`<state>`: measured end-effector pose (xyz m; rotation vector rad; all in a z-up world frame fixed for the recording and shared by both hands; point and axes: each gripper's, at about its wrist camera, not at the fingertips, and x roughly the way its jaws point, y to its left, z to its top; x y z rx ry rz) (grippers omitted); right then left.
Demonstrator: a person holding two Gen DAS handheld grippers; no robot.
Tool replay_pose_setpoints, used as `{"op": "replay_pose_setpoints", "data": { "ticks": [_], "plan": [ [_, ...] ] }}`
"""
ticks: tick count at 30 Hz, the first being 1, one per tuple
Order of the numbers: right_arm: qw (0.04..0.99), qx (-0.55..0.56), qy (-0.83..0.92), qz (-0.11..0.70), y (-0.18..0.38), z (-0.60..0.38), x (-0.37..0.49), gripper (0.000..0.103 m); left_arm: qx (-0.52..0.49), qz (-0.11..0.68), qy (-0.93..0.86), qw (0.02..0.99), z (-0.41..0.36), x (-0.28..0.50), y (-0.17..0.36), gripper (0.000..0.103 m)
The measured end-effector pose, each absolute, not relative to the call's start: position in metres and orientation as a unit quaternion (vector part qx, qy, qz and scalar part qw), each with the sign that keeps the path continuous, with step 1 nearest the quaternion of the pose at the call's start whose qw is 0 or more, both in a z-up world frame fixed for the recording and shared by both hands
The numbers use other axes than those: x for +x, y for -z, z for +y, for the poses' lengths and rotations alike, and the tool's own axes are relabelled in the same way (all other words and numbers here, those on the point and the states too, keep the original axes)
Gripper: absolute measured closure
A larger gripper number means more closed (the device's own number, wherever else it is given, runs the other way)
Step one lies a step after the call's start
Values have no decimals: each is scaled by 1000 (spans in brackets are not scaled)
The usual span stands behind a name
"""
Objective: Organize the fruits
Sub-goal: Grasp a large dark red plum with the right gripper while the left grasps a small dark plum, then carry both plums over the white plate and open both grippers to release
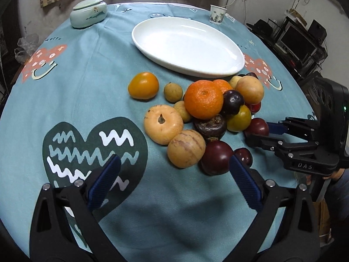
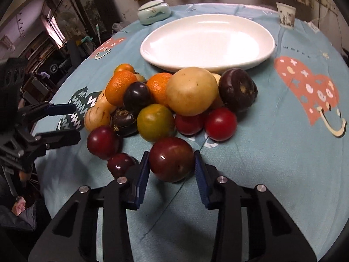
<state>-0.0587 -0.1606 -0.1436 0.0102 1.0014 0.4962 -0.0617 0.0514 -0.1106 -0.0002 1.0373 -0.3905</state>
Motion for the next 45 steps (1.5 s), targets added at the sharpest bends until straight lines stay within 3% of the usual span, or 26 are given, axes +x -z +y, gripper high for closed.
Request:
{"op": "replay_pose_setpoints", "data": {
  "ticks": [11,14,15,18,20,26,28,34,39,41,45],
  "plan": [
    [888,-24,-191,418,134,-181,-94,64,2,464,195,864,4,-119,101,5],
    [890,-33,-189,414,131,-188,-101,64,55,423,197,883,-32,-128,99,6],
    [892,-36,-186,411,130,-190,-102,64,64,416,199,885,-38,-128,99,9],
    [893,-29,-182,410,130,-204,-106,64,72,428,222,873,-54,-120,103,35],
    [893,-27,-182,410,130,-212,-105,64,88,447,225,861,-61,-109,111,67],
    [889,4,-196,413,133,-227,-103,64,104,455,219,857,-64,-99,112,58],
    [890,2,-202,408,131,-227,-104,64,125,457,211,855,-65,-101,116,49],
    [887,-11,-220,405,130,-223,-106,64,168,445,204,855,-78,-103,124,46],
    [889,-15,-217,404,129,-224,-108,64,187,438,186,859,-86,-100,129,52],
    [889,-16,-214,404,129,-225,-109,64,182,436,171,865,-81,-97,127,74],
    [890,-20,-209,405,128,-226,-110,64,178,440,182,861,-74,-99,125,74]
  ]
}}
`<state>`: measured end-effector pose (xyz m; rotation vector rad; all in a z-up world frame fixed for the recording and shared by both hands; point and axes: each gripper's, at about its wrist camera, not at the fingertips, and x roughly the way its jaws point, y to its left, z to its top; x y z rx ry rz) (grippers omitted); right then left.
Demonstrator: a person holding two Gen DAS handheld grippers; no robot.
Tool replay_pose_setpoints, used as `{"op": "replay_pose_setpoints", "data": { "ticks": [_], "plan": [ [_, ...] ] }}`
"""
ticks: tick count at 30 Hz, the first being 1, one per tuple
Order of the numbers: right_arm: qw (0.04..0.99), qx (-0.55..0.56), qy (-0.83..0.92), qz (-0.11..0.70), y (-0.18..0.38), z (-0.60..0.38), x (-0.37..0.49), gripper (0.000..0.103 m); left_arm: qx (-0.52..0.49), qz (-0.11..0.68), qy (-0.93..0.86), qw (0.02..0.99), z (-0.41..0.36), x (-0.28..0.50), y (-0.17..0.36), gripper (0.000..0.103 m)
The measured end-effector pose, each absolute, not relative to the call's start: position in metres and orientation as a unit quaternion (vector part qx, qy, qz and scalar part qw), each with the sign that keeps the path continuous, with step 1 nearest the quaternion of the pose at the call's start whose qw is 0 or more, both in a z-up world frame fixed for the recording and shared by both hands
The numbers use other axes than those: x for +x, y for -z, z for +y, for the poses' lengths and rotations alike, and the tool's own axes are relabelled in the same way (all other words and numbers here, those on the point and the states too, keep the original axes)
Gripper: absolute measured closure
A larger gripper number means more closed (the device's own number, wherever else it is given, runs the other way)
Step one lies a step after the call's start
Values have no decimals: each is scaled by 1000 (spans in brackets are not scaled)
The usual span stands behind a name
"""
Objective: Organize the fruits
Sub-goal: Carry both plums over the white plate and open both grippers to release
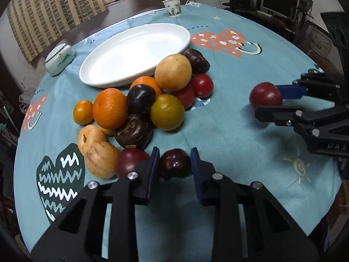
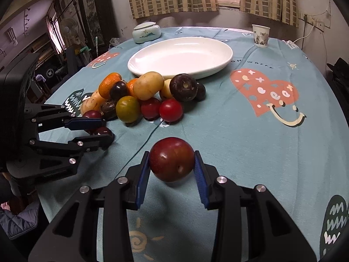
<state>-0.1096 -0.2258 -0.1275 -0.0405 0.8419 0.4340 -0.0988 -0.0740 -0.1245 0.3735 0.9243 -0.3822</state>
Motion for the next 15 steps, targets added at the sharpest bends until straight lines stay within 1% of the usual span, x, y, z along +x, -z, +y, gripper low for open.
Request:
{"op": "replay_pose_setpoints", "data": {
  "ticks": [7,15],
  "plan": [
    [892,-27,-207,401,120,-219,-112,64,165,426,195,868,-70,-104,114,74],
    [899,-37,-206,386,101,-209,-107,64,142,400,209,881,-59,-100,89,74]
  ]
}}
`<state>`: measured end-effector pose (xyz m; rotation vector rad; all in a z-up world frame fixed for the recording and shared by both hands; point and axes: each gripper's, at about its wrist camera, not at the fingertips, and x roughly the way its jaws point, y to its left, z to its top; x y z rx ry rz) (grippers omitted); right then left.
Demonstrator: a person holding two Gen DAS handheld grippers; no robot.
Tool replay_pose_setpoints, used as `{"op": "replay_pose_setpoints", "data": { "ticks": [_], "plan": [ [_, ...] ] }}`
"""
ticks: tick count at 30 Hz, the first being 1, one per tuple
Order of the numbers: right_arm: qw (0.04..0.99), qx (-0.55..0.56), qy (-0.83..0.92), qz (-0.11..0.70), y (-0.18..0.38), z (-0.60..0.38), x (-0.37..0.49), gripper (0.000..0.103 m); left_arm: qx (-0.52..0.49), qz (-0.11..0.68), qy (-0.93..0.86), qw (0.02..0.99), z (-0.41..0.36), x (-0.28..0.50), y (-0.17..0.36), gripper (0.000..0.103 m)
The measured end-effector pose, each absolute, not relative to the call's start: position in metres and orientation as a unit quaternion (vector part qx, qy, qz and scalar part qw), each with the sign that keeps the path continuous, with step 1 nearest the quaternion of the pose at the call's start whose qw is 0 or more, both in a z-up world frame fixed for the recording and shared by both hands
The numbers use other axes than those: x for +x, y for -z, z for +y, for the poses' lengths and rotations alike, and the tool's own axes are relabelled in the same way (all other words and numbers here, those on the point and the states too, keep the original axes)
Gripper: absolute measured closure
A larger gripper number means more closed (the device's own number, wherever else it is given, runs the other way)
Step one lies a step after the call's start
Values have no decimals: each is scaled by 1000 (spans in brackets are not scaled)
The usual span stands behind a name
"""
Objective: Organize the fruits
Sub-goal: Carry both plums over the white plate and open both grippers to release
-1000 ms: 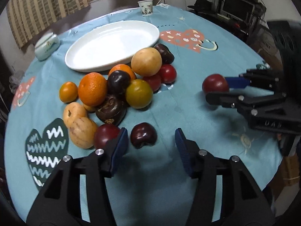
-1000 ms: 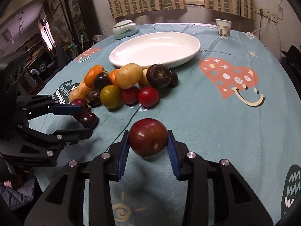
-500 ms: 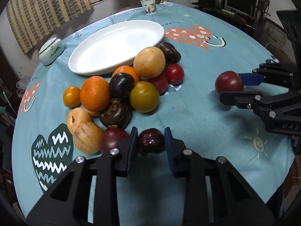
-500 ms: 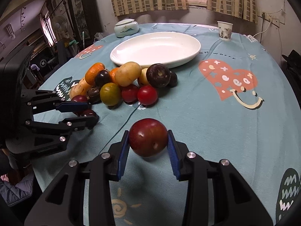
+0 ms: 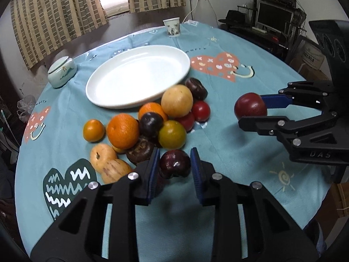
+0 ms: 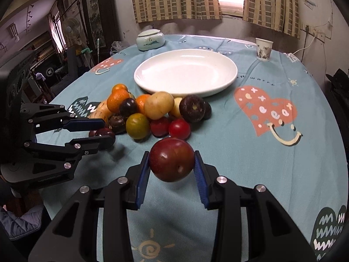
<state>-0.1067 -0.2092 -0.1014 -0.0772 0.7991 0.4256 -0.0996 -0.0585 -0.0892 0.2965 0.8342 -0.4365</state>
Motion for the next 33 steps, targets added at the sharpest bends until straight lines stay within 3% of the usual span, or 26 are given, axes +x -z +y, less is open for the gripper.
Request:
{"op": "replay_pose_setpoints", "data": {
  "ticks": [6,12,18,24,25,28,33],
  "plan": [
    [907,-47,-212,361,73,-197,-88,64,119,375,207,896,-45,-74,59,74],
    [914,-6,-211,345,47,-188,-20,64,82,364,169,912,-33,5,31,74],
    [909,6,-191,371,60,-175,58,63,62,414,131,898,-26,86,53,74],
    [895,-5,-172,412,82,-165,100,62,42,460,125,878,-18,117,82,73],
    [893,-4,-173,415,84,-165,102,62,37,464,131,875,-17,118,86,71],
    [887,4,-173,428,89,-165,109,62,34,458,131,878,-16,116,85,54],
    [896,26,-157,413,80,-172,103,58,22,452,130,882,-10,111,74,53]
  ]
}}
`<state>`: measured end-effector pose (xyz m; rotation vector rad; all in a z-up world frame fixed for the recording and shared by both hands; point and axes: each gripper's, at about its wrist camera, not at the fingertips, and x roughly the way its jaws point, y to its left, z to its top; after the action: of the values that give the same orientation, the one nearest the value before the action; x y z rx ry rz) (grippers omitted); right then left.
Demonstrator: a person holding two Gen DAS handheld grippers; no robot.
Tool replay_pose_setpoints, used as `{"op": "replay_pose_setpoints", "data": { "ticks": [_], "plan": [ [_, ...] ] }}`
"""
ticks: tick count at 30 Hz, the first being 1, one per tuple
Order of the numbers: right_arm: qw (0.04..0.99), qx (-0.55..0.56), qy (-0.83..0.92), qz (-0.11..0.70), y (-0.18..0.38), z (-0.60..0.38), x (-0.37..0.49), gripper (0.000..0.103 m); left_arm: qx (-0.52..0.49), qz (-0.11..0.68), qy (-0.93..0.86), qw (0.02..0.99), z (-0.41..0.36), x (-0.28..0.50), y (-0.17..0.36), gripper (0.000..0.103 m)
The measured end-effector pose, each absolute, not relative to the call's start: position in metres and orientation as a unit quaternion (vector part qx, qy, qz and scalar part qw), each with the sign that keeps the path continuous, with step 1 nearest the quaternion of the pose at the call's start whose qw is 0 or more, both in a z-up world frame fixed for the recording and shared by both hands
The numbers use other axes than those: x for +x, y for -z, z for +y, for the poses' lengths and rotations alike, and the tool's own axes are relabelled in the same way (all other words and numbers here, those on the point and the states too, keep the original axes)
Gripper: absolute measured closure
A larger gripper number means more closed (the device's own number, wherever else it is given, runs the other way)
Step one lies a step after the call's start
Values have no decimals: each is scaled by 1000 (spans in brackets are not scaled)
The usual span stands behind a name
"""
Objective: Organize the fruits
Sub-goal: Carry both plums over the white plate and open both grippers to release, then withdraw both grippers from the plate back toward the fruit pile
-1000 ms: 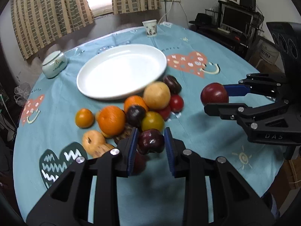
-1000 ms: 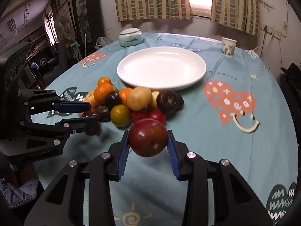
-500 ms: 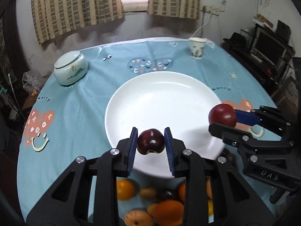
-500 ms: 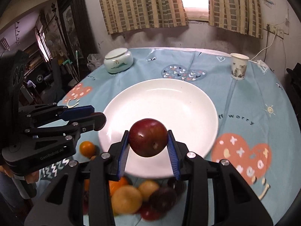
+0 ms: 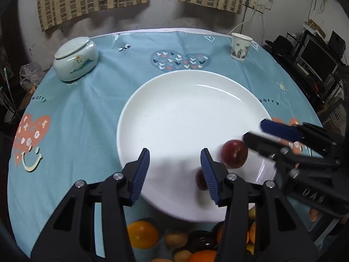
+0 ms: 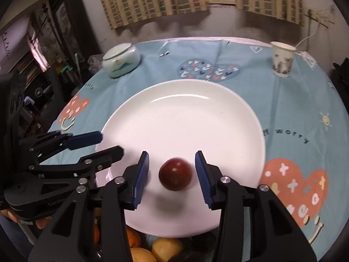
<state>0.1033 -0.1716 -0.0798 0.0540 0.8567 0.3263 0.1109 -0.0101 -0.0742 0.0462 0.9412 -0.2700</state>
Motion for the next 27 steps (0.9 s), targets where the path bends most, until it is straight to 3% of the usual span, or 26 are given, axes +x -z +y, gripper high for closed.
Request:
{"op": "replay_pose_setpoints", "data": {
  "ticks": [4,7,9,11,13,19,27],
  "plan": [
    [909,71,-148,383,56,-189,81,58,22,435,115,893,1,88,64,53],
    [915,114,-145,360,39,-205,51,58,9,422,120,899,12,60,58,42],
    [908,198,-163,332,22,-224,23,58,10,412,129,902,16,42,55,42],
    [885,300,-205,289,0,-239,-18,40,17,403,129,906,18,26,52,39],
    [871,343,-240,257,-24,-238,-52,35,16,403,133,905,21,15,52,36],
    [901,258,-324,132,-130,-189,-200,35,14,422,121,899,36,2,59,36],
    [883,224,-406,67,-167,-175,-280,32,-3,430,96,898,60,-9,56,36]
  ]
}}
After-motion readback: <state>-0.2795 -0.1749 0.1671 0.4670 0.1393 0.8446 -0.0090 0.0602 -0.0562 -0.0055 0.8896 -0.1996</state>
